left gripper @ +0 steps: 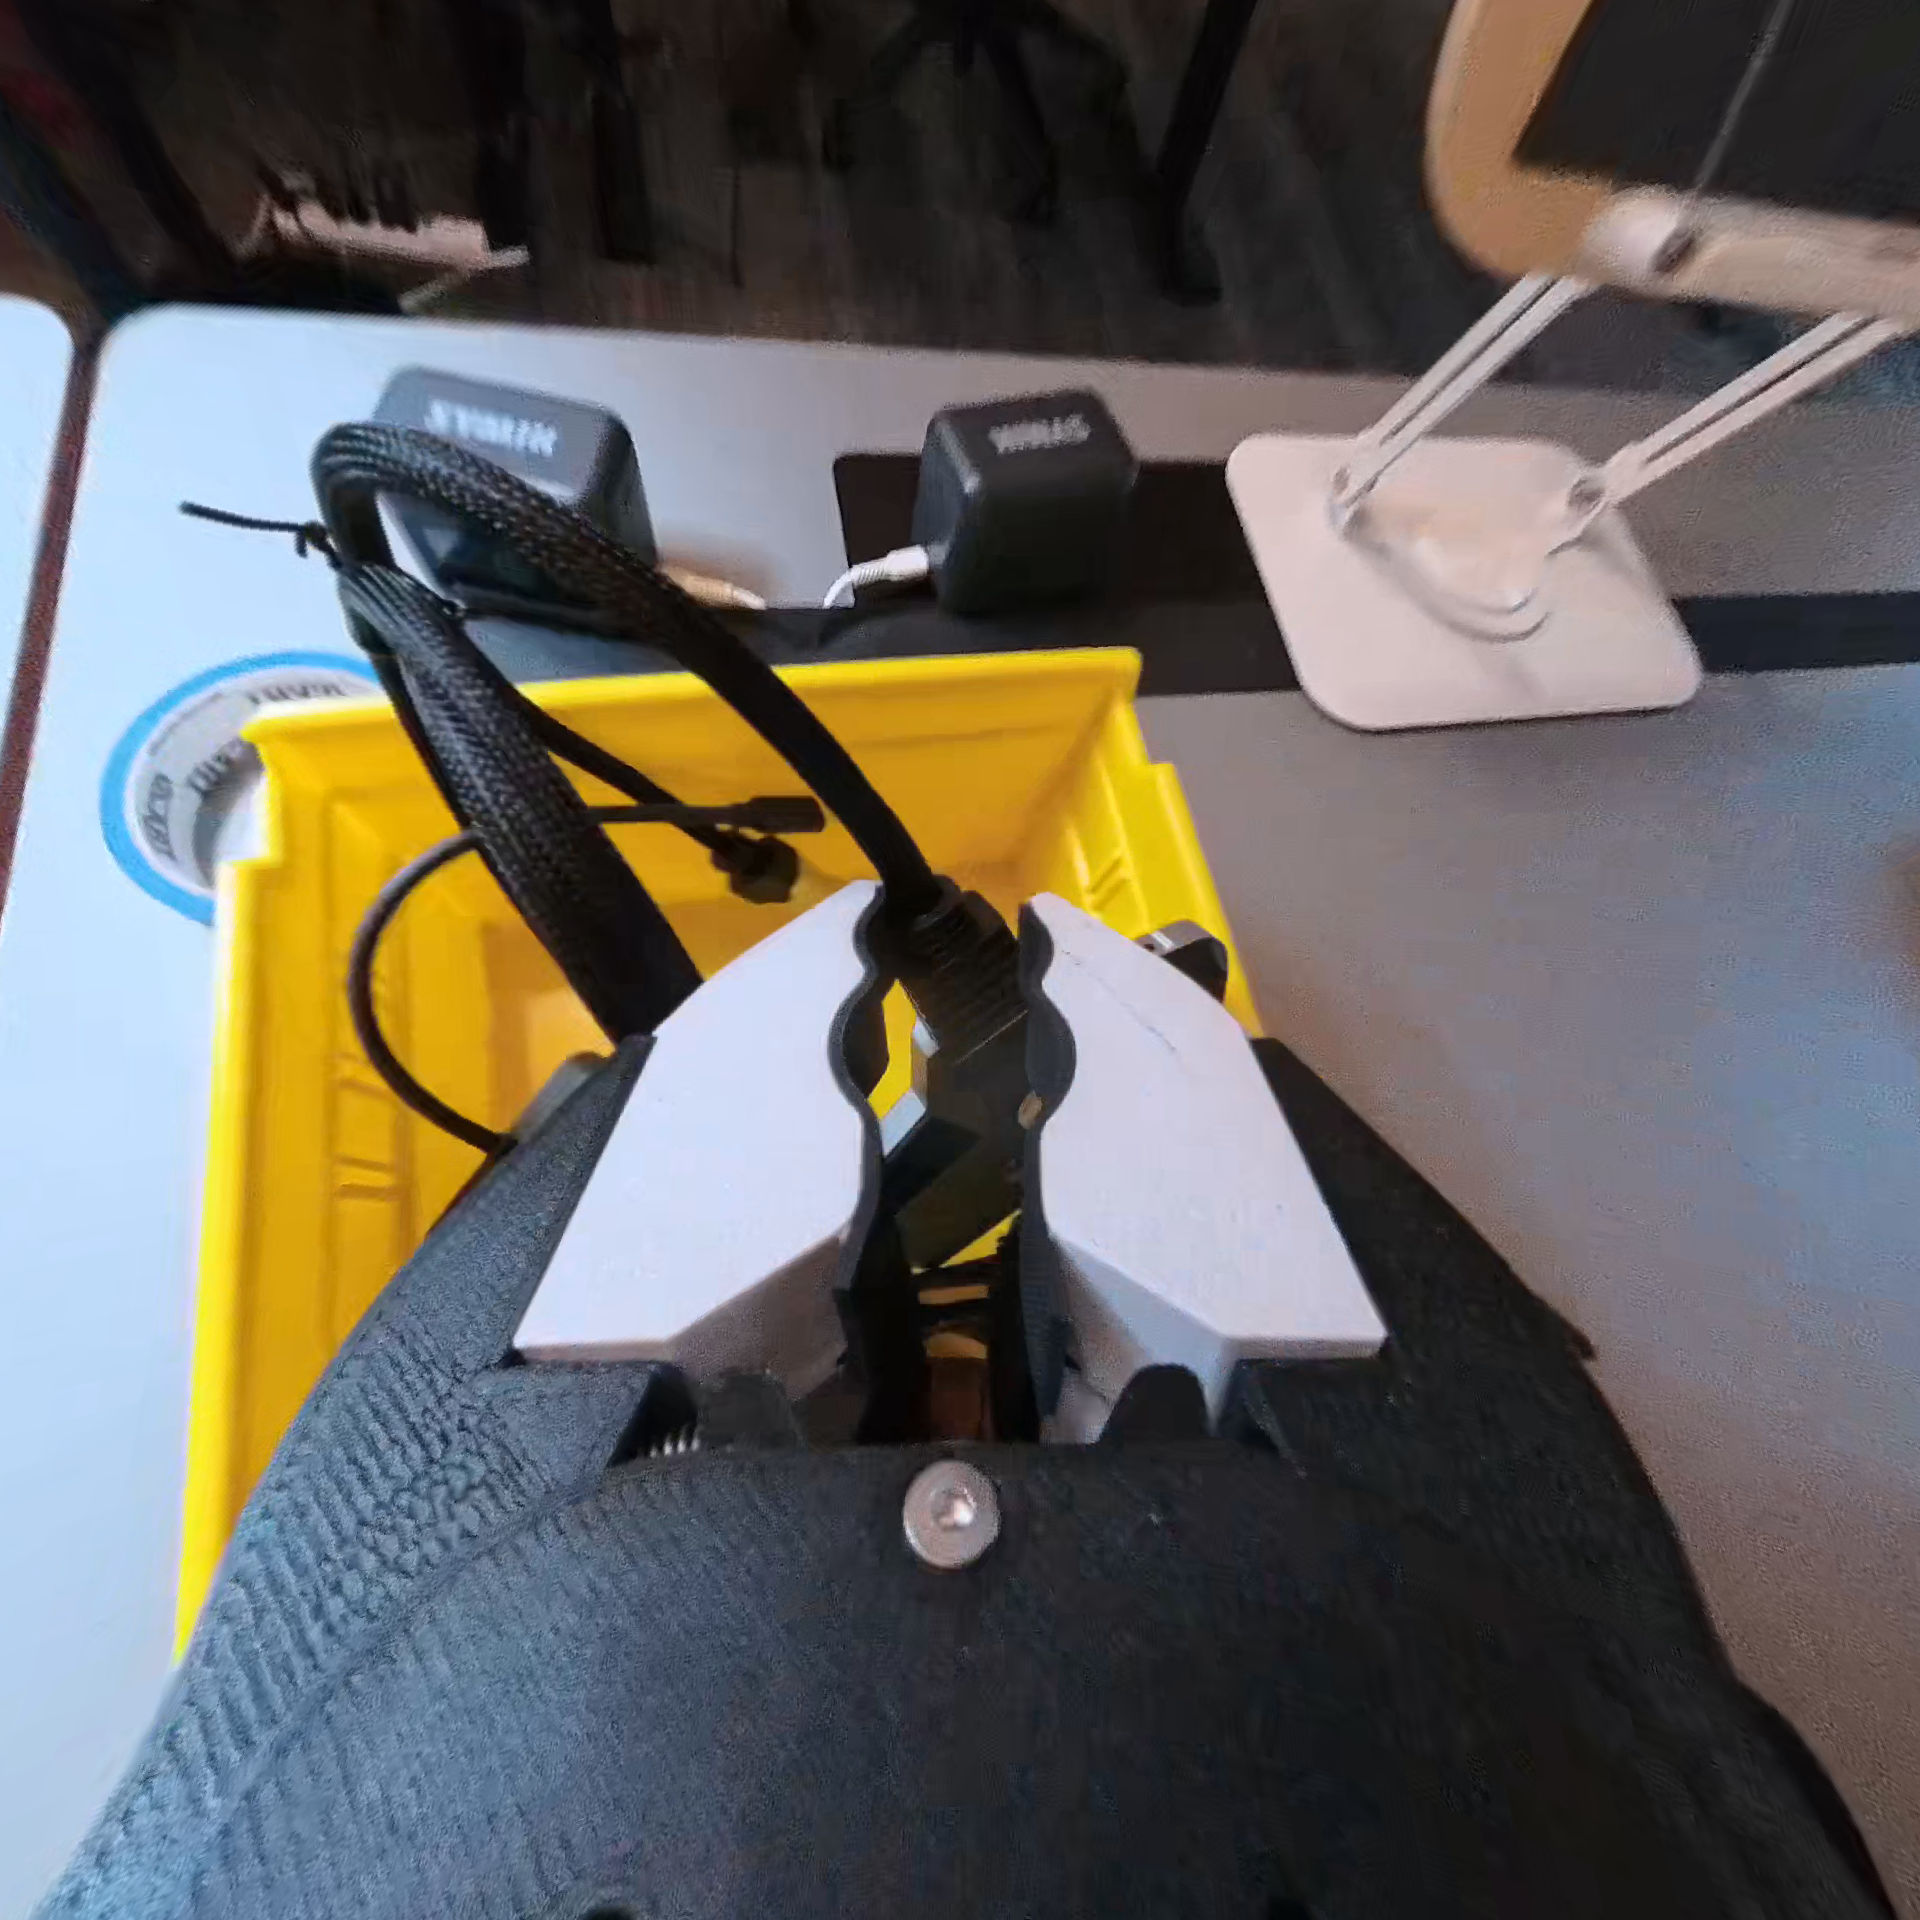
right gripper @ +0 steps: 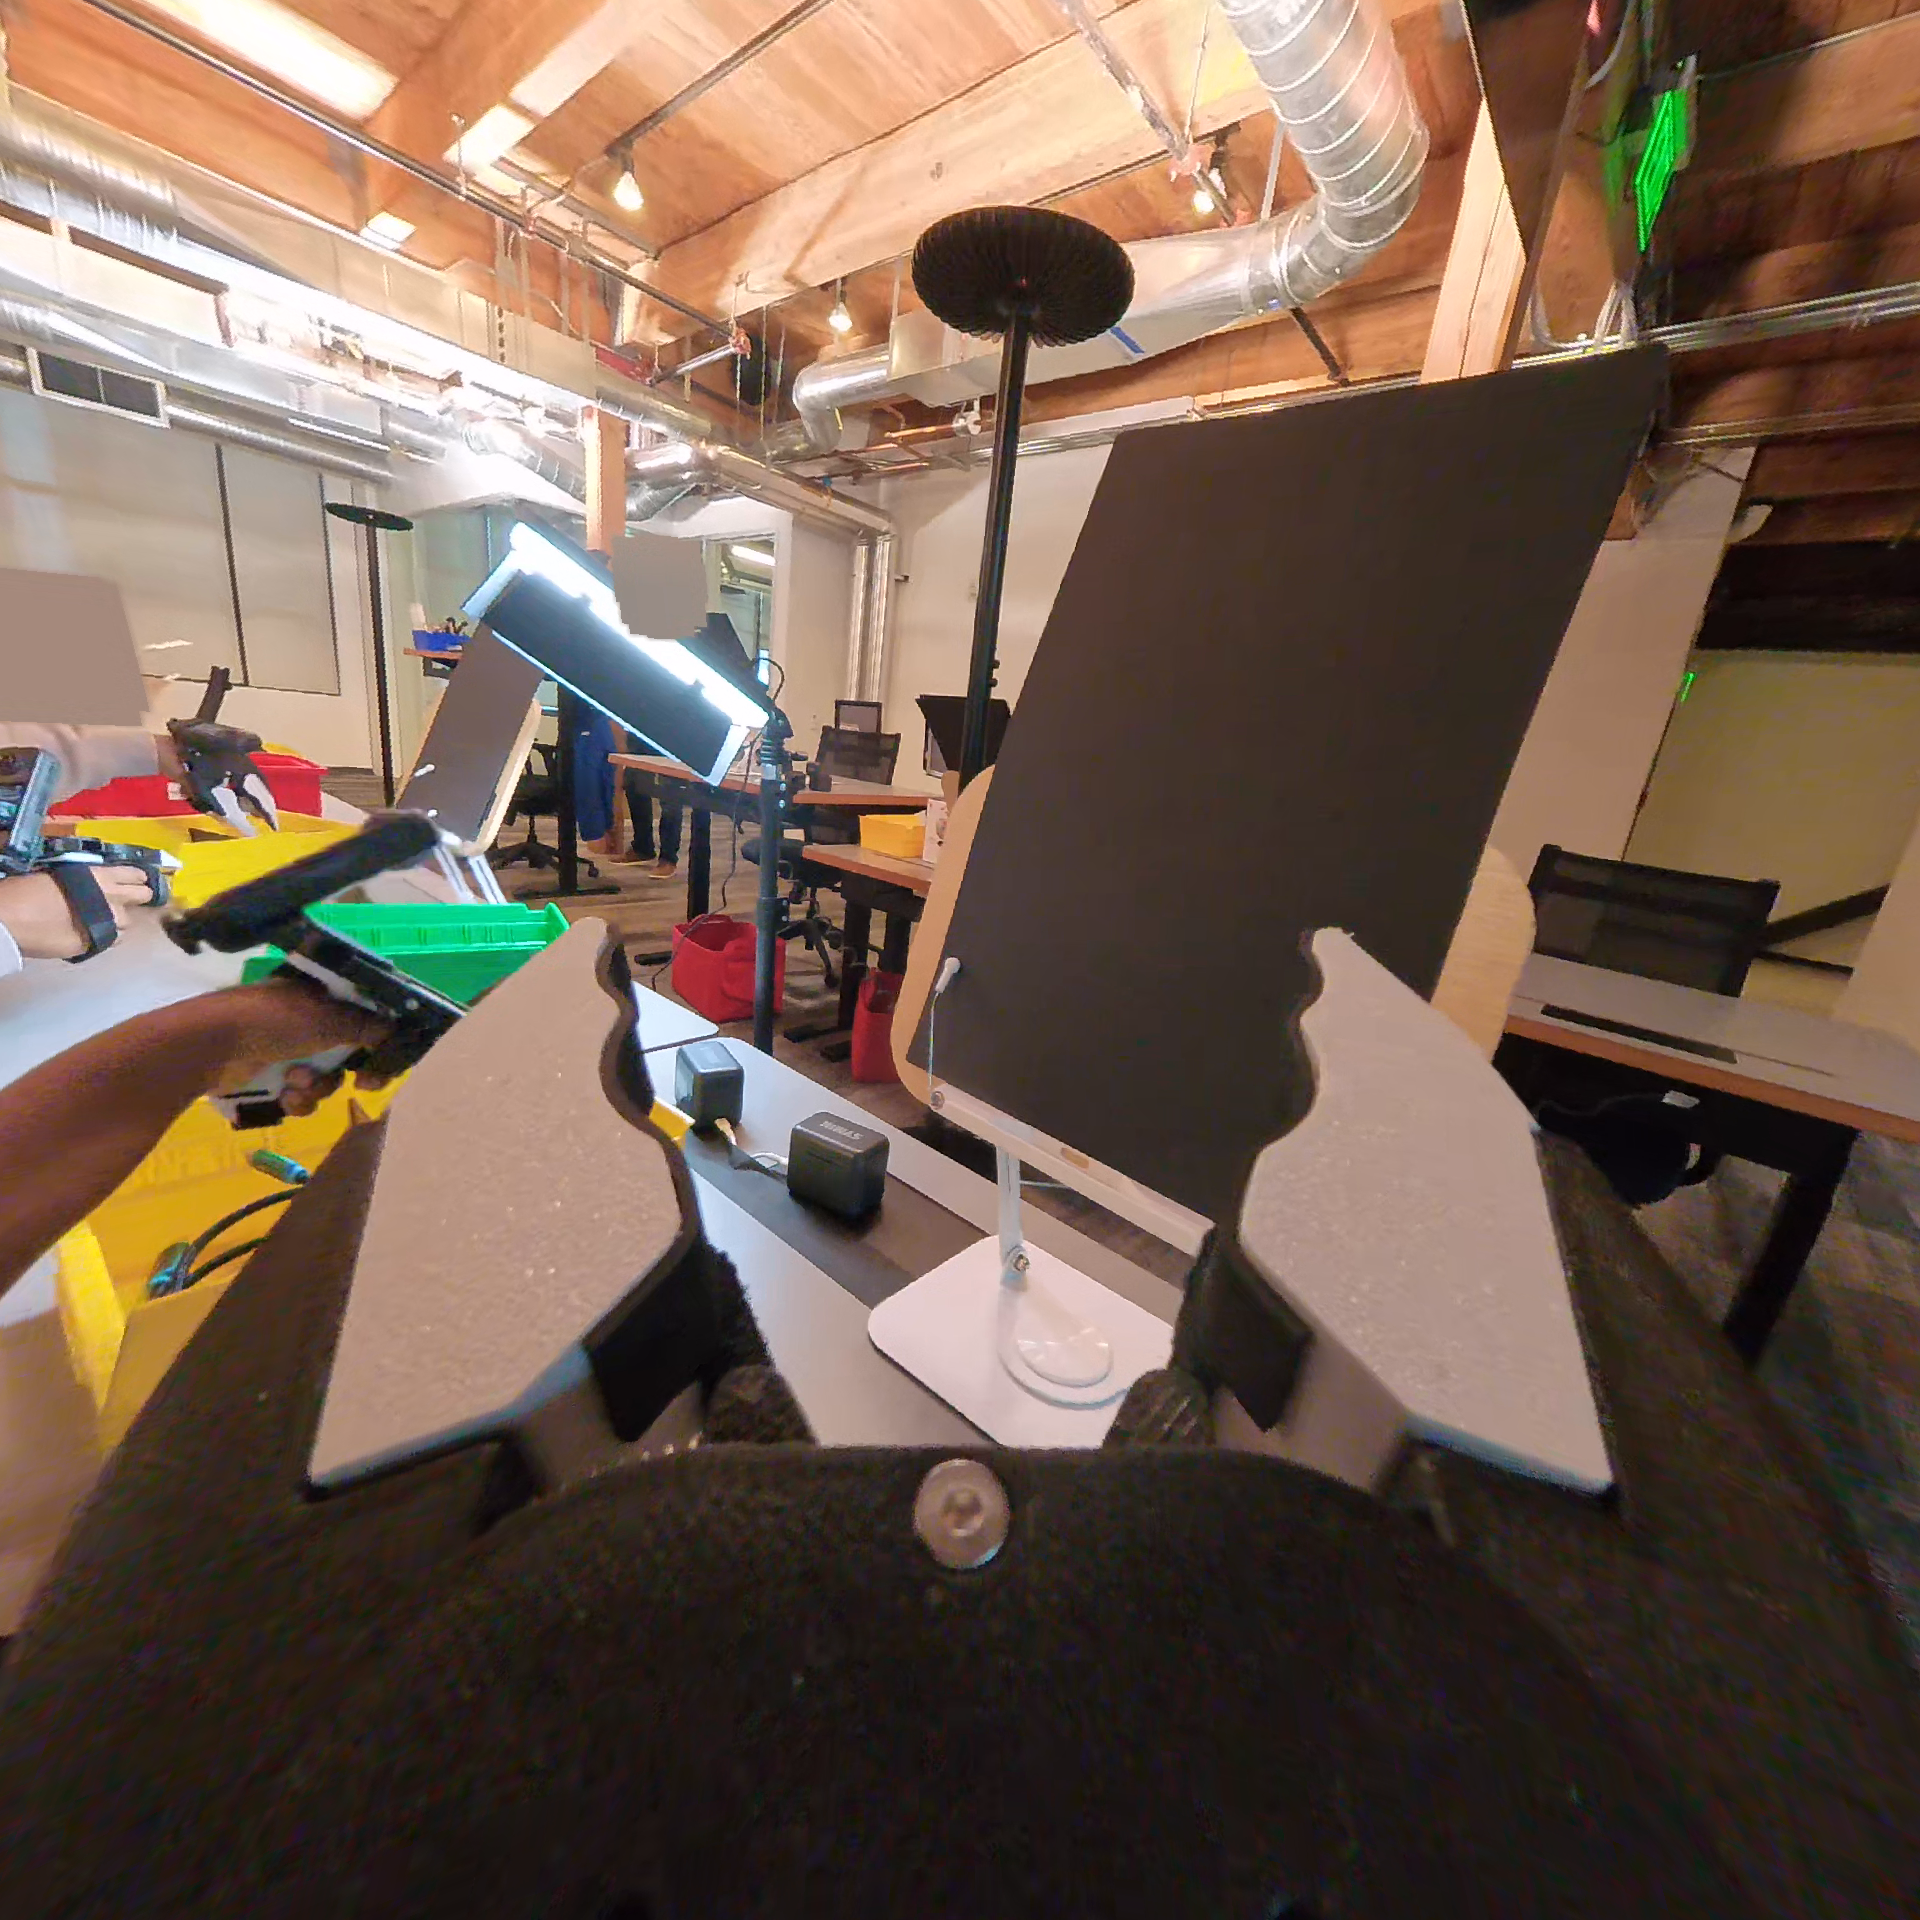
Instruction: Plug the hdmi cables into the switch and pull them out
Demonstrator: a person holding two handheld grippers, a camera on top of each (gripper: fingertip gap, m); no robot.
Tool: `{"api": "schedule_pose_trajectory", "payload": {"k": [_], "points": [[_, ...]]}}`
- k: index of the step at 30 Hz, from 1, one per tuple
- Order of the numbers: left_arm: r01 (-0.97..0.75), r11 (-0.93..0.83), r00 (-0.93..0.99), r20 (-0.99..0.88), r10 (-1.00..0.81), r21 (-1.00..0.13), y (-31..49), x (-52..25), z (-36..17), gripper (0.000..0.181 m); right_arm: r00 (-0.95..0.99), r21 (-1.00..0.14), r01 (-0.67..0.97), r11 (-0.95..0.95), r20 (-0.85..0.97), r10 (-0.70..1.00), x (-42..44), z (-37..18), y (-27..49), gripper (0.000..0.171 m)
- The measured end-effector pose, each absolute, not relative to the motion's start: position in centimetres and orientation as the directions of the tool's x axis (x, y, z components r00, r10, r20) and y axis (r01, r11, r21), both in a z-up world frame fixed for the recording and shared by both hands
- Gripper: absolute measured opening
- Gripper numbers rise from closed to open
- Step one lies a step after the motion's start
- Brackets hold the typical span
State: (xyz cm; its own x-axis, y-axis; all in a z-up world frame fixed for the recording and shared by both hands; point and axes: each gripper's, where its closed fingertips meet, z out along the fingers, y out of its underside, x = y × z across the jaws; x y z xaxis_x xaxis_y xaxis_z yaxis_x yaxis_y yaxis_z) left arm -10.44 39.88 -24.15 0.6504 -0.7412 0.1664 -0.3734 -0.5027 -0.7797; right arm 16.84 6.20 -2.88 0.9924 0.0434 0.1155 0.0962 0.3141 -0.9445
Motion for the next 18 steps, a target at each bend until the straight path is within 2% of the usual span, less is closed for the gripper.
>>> {"api": "schedule_pose_trajectory", "payload": {"k": [4, 9, 15, 18], "points": [[-0.202, -0.362, 0.624, 0.165, -0.764, -0.91, 38.8, -11.1, -17.7, 0.02, 0.99, -0.947, 0.112, 0.301, 0.132, 0.048, 16.5, -3.1, 6.4, 0.116], [-0.099, -0.15, 0.595, 0.062, -0.801, -0.984, 36.6, -11.0, -11.8, 0.02, 0.984, -0.948, 0.143, 0.283, 0.167, 0.064, 15.9, -3.4, 6.5, 0.11], [-0.137, 0.221, 0.553, -0.26, -0.791, -0.966, 31.3, -8.8, -6.7, 0.02, 0.974, -0.947, 0.178, 0.266, 0.207, 0.086, 15.2, -3.8, 6.8, 0.103], [-0.207, 0.308, 0.565, -0.371, -0.737, -0.928, 29.8, -8.0, -5.9, 0.02, 0.968, -0.948, 0.198, 0.251, 0.228, 0.099, 14.7, -4.2, 7.0, 0.102]]}}
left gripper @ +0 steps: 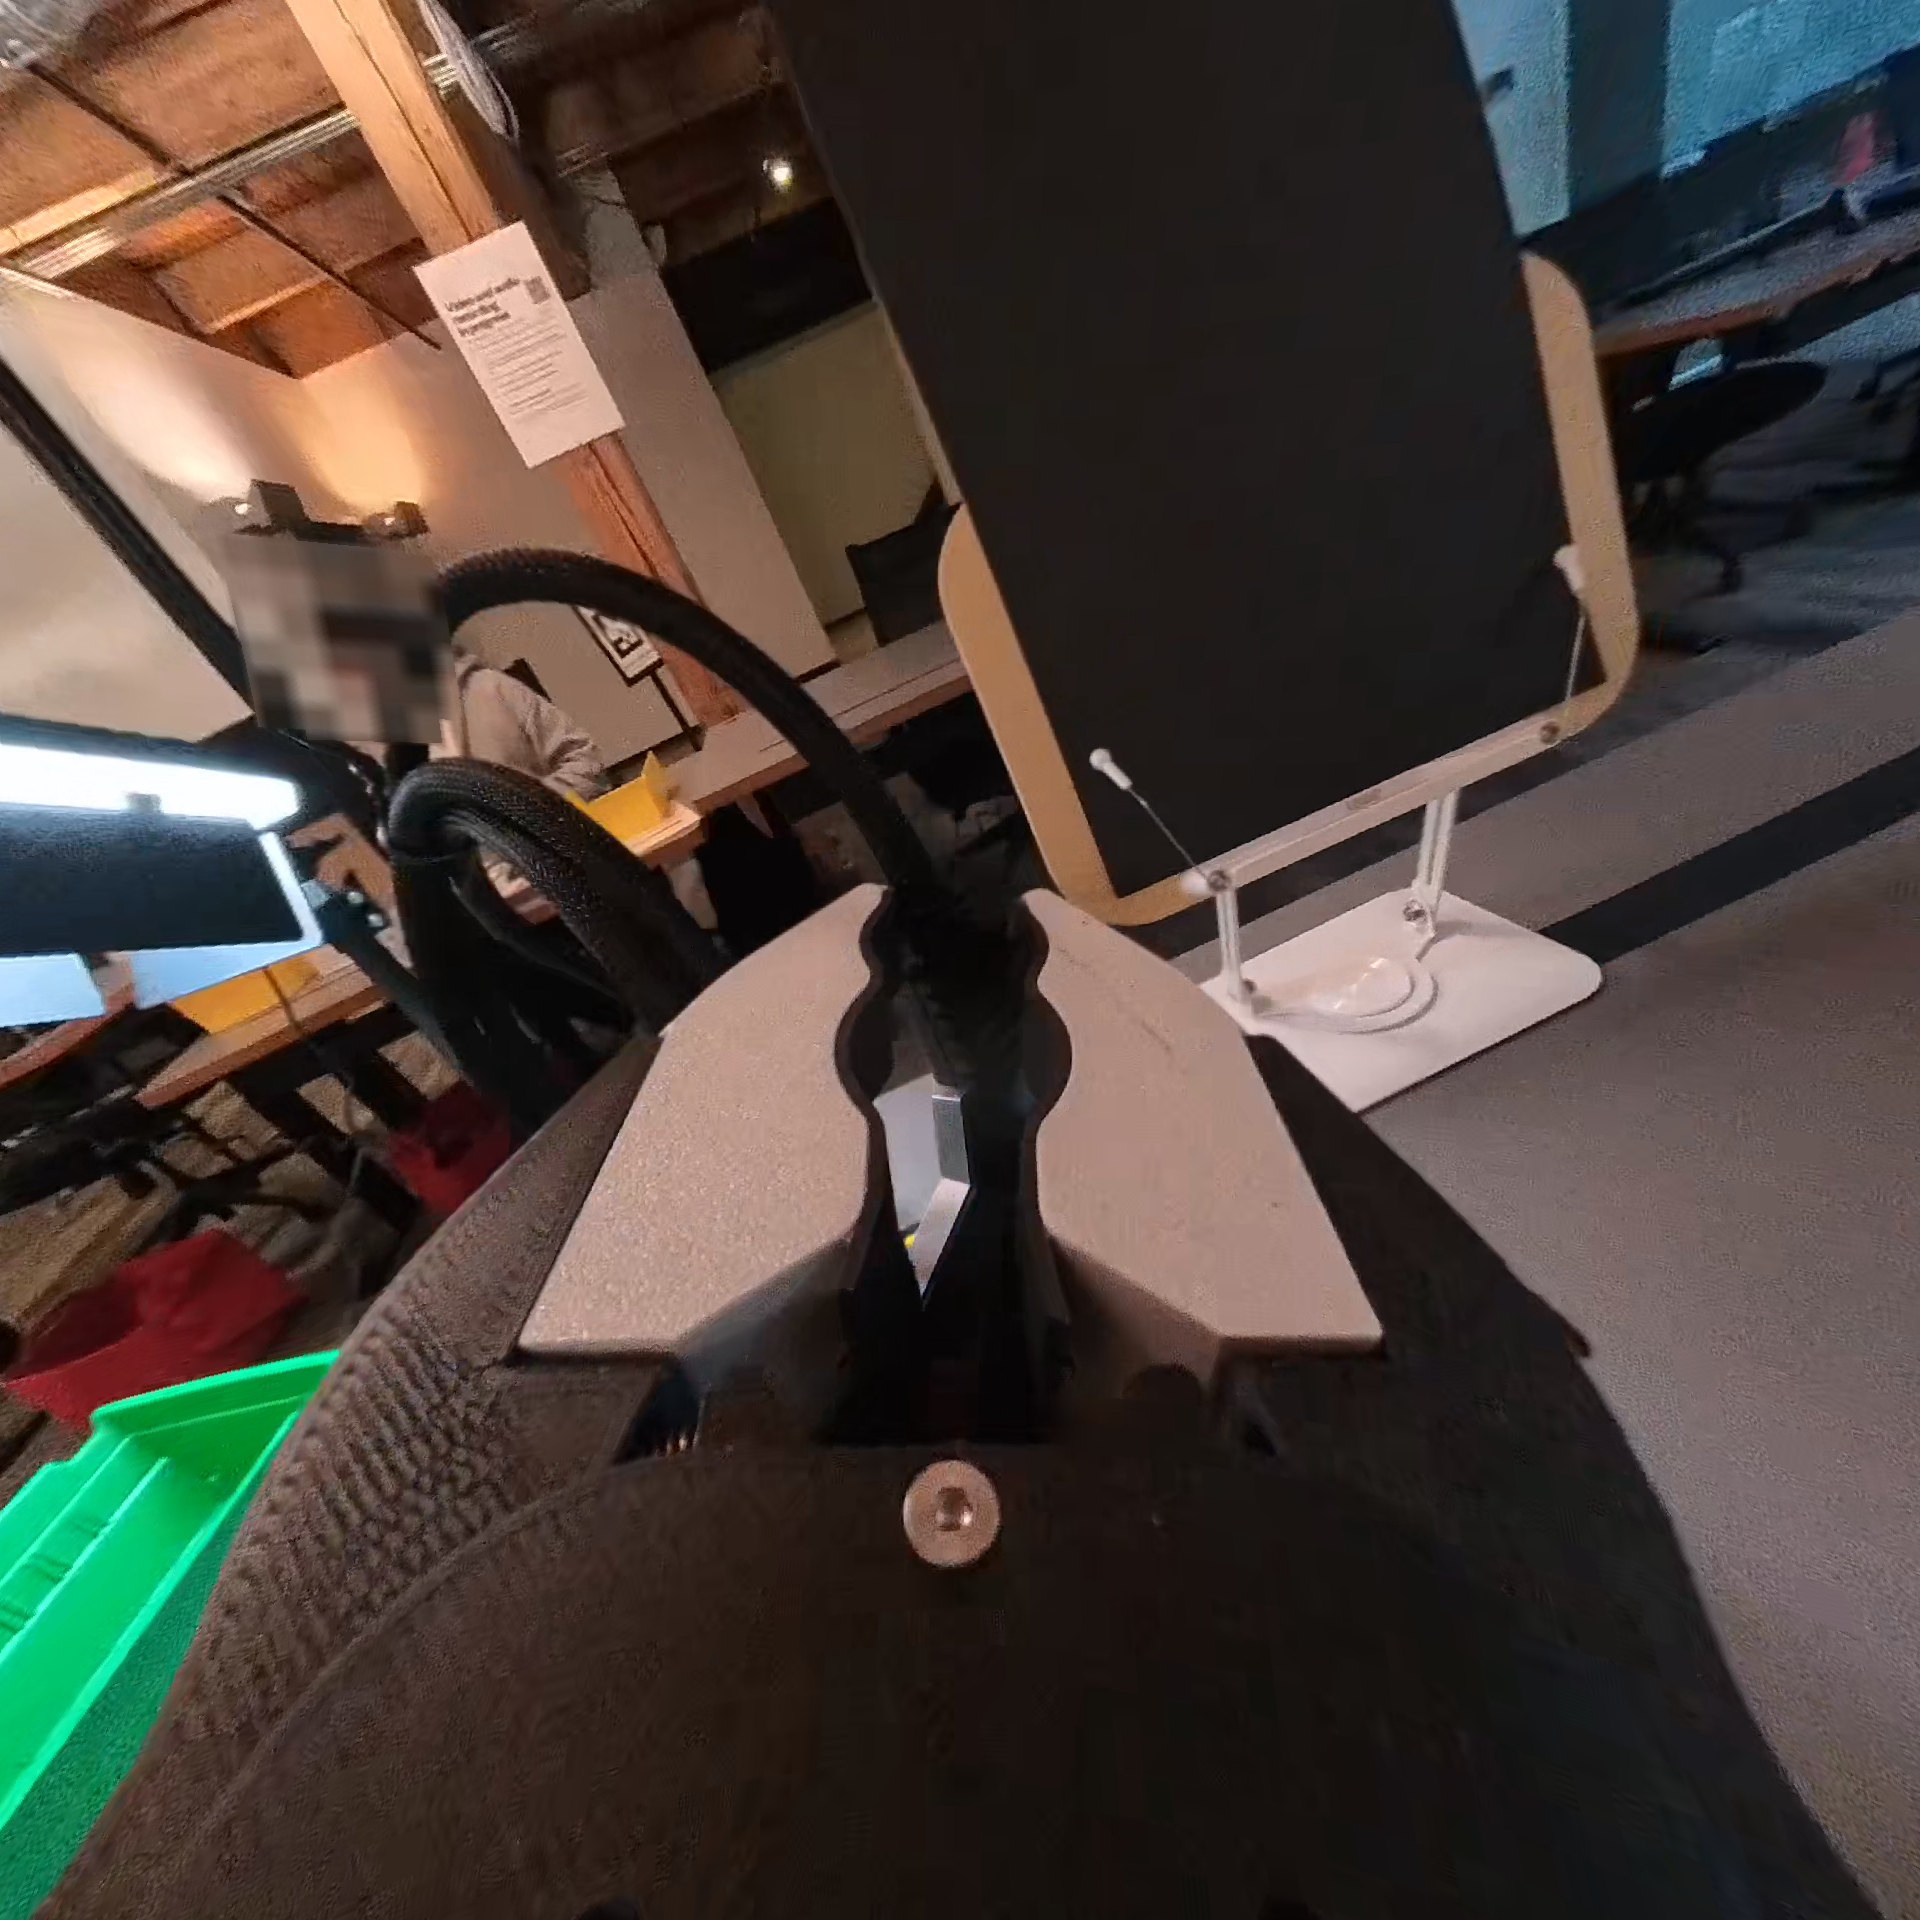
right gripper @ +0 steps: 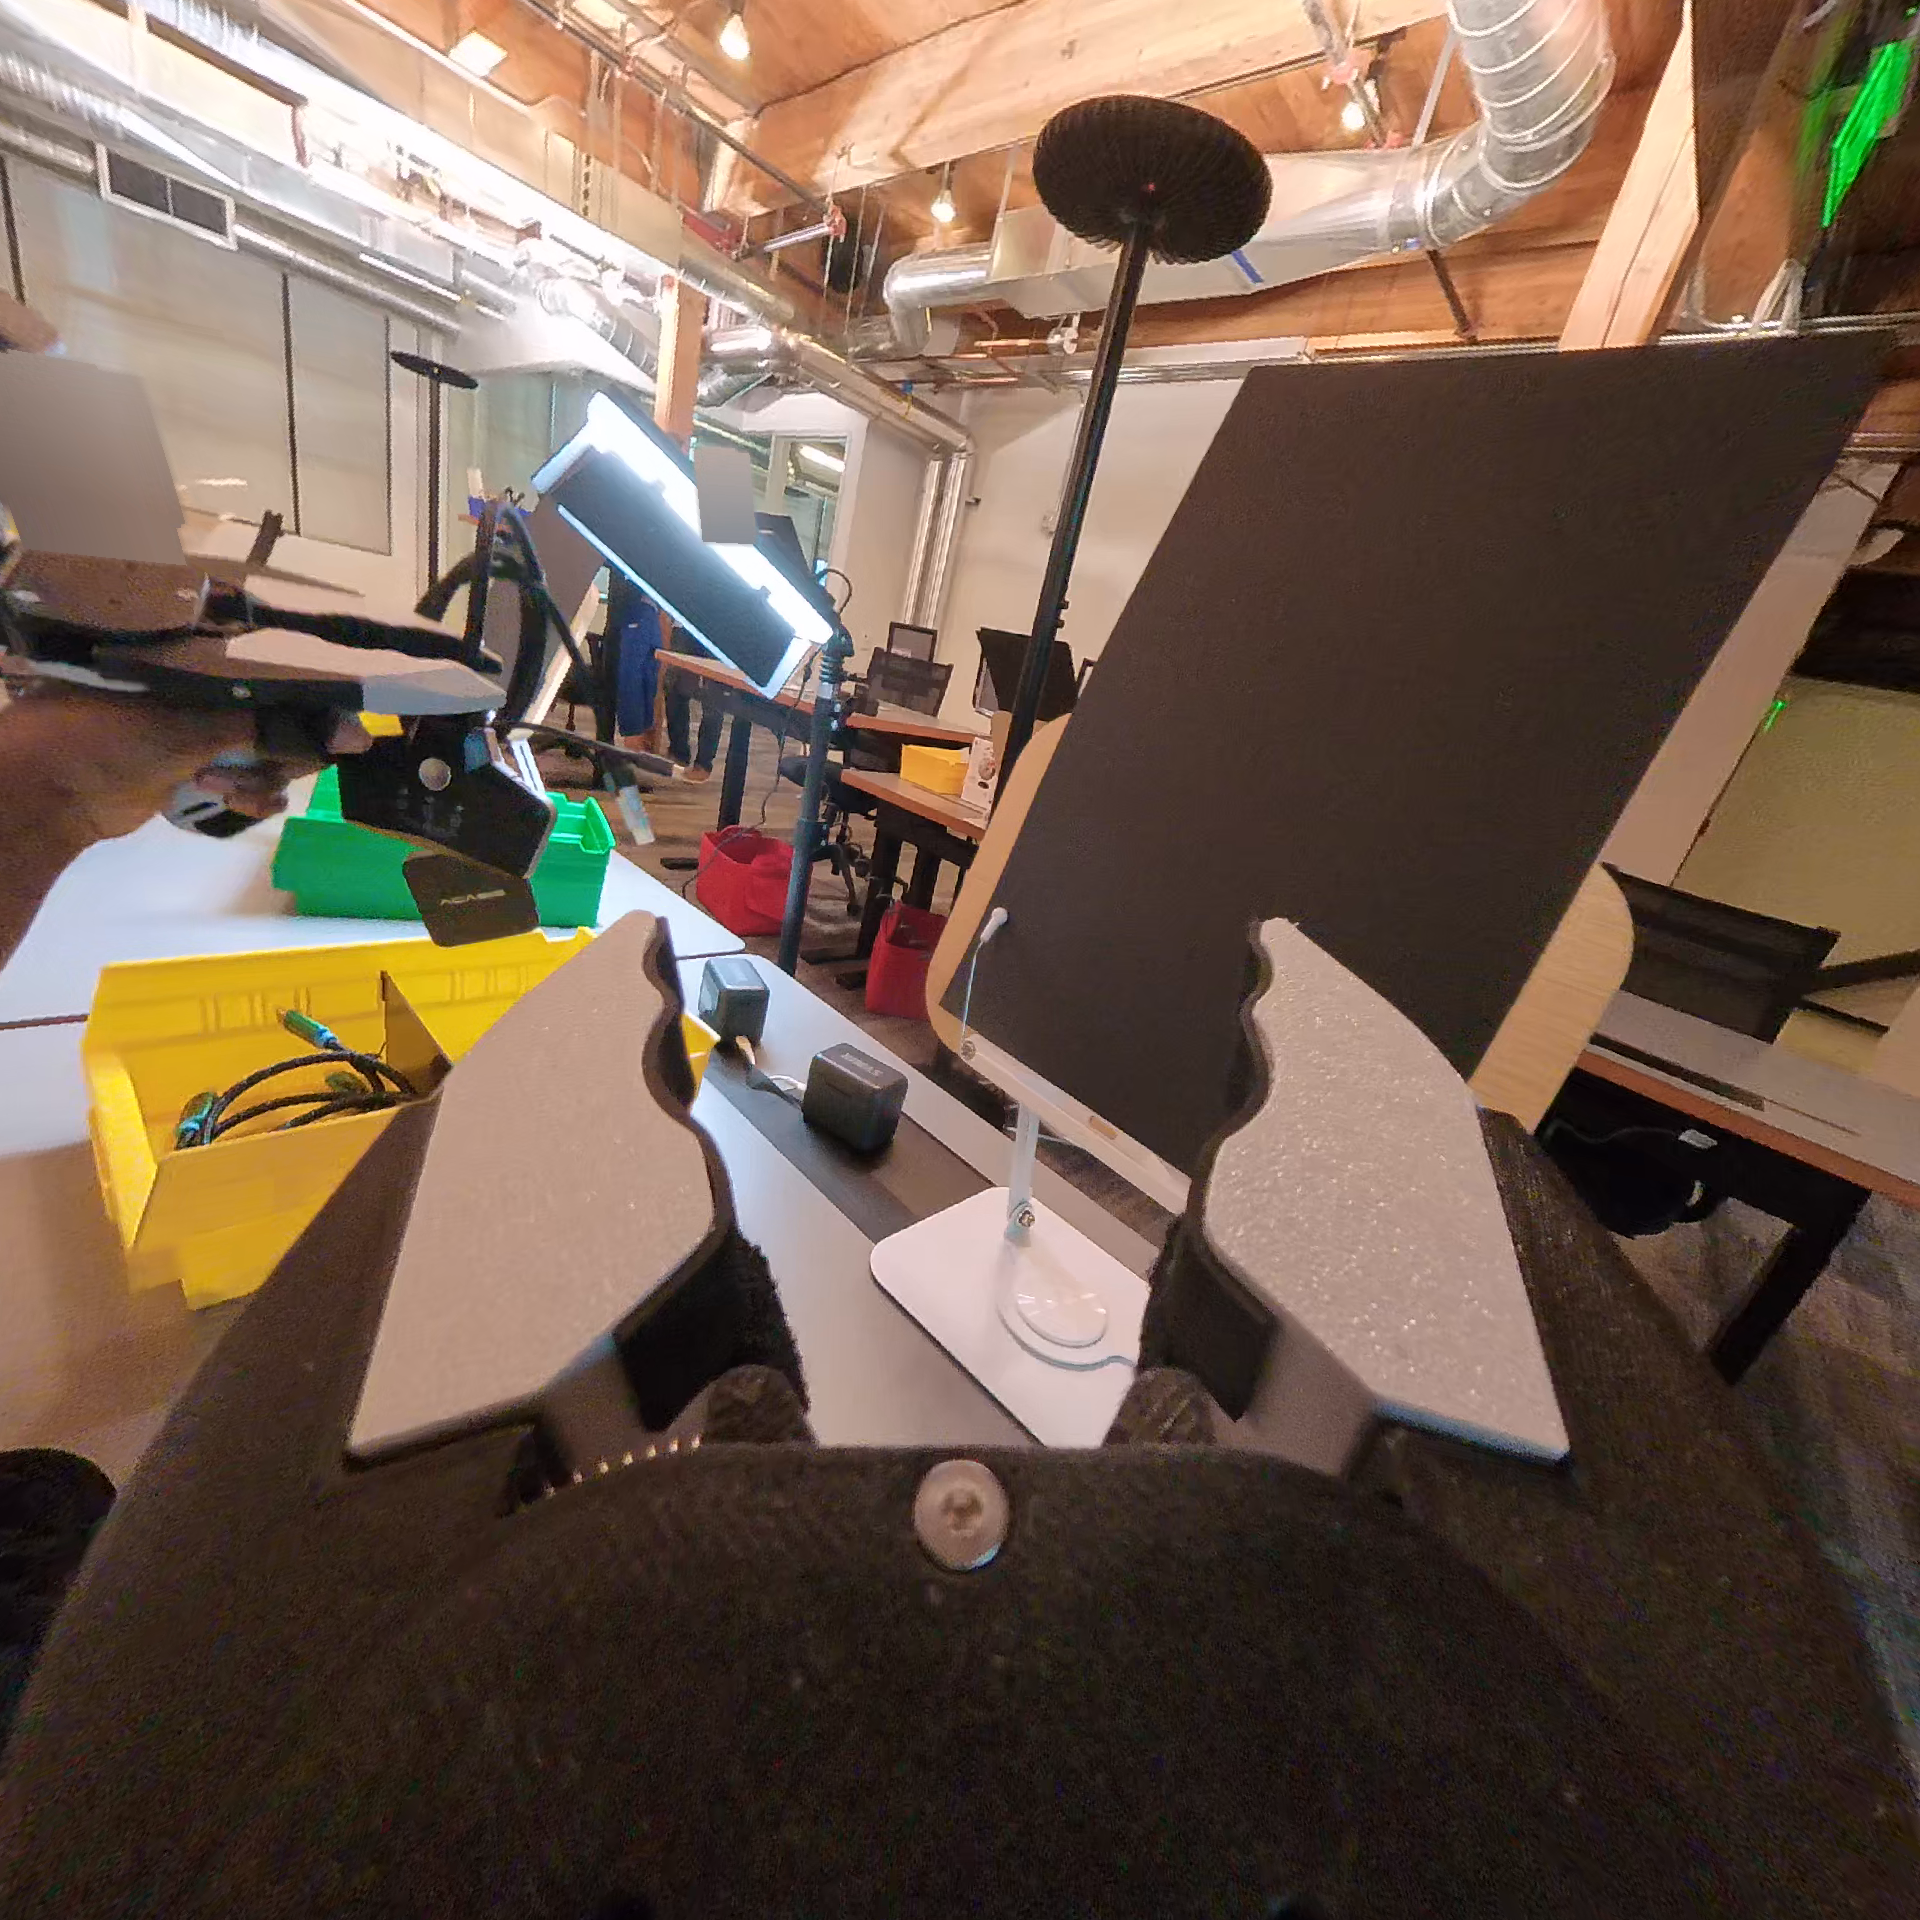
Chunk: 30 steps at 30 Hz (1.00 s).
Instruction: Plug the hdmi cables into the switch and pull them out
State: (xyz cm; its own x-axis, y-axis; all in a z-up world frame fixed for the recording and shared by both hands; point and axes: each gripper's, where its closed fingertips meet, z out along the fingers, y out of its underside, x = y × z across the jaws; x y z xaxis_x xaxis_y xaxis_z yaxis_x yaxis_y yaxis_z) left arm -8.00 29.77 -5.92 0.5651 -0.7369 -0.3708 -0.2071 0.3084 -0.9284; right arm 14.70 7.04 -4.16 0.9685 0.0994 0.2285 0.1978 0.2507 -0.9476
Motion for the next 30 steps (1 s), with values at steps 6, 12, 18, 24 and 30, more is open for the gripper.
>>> {"api": "schedule_pose_trajectory", "payload": {"k": [6, 12, 18, 24, 30], "points": [[-0.162, 0.037, 0.64, -0.134, -0.757, -0.986, 34.2, -9.0, -9.9, 0.02, 0.963, -0.946, 0.221, 0.238, 0.25, 0.098, 14.4, -4.4, 7.2, 0.102], [0.119, -0.312, 0.55, 0.324, -0.769, -0.942, 37.2, -10.2, -14.6, 0.02, 0.968, -0.942, 0.213, 0.26, 0.24, 0.077, 14.9, -3.9, 6.7, 0.102], [0.428, -0.482, 0.265, 0.616, -0.742, -0.765, 37.7, -11.7, -12.5, 0.019, 0.971, -0.945, 0.207, 0.253, 0.23, 0.061, 15.4, -4.0, 6.9, 0.102], [0.508, -0.537, -0.009, 0.619, -0.785, -0.673, 35.9, -12.3, -6.3, 0.02, 0.97, -0.947, 0.211, 0.244, 0.233, 0.063, 15.1, -4.3, 7.3, 0.102], [0.493, -0.496, -0.044, 0.549, -0.835, -0.715, 36.6, -11.8, -1.2, 0.02, 0.969, -0.945, 0.219, 0.242, 0.241, 0.061, 14.9, -4.3, 7.3, 0.103]]}}
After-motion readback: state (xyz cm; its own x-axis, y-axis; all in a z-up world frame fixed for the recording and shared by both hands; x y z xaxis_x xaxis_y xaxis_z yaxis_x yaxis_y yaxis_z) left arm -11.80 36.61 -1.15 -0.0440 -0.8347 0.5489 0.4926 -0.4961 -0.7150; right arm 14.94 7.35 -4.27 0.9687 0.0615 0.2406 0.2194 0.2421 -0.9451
